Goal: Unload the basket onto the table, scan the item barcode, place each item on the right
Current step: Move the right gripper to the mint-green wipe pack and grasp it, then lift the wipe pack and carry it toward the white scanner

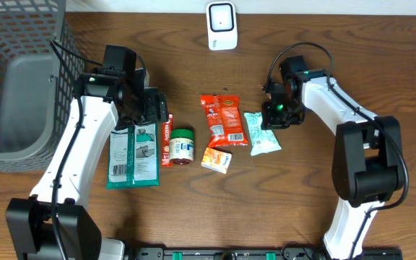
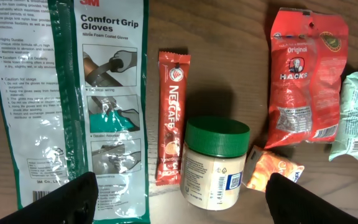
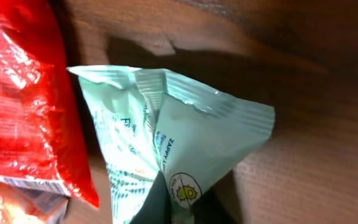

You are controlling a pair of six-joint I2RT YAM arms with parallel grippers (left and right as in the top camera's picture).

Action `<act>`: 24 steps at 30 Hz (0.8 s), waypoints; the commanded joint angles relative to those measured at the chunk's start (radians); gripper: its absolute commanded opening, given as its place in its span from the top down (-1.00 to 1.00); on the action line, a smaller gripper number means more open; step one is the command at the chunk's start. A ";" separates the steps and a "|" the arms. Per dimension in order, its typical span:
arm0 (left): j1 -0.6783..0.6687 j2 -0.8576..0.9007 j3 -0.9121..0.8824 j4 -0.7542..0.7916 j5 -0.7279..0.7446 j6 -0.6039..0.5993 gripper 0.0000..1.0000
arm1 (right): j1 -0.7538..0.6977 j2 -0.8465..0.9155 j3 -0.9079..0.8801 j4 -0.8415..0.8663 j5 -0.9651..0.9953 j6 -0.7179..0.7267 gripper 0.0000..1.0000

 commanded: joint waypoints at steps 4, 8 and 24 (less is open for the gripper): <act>0.000 -0.006 0.007 -0.001 -0.002 -0.002 -0.73 | 0.011 -0.155 -0.010 -0.005 0.075 -0.012 0.98; 0.000 -0.006 0.007 -0.001 -0.002 -0.002 -0.73 | 0.028 -0.260 -0.010 -0.005 0.193 -0.012 0.98; 0.000 -0.006 0.007 -0.001 -0.002 -0.002 -0.73 | 0.052 -0.498 0.041 -0.076 0.204 0.000 0.98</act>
